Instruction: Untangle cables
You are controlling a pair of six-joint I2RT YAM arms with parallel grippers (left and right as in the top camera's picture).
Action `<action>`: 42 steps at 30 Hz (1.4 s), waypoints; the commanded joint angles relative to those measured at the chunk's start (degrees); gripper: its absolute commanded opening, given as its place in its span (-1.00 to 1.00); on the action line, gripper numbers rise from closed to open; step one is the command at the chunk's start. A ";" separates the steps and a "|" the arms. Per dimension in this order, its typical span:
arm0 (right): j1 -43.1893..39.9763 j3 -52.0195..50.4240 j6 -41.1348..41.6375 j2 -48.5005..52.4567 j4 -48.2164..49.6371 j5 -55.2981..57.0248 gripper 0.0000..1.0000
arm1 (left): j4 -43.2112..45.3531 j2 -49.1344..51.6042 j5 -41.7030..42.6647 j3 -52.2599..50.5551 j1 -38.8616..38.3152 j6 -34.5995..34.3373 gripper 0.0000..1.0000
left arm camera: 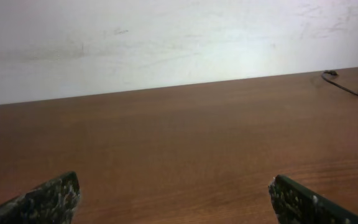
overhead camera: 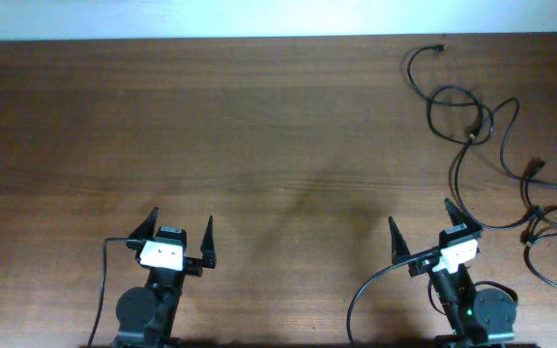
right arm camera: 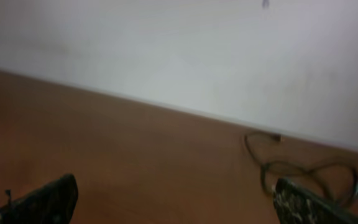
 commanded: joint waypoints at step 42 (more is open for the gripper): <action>-6.16 -0.33 3.50 -0.42 -4.04 6.82 0.98 | -0.15 -0.33 0.22 -0.24 0.28 0.90 0.98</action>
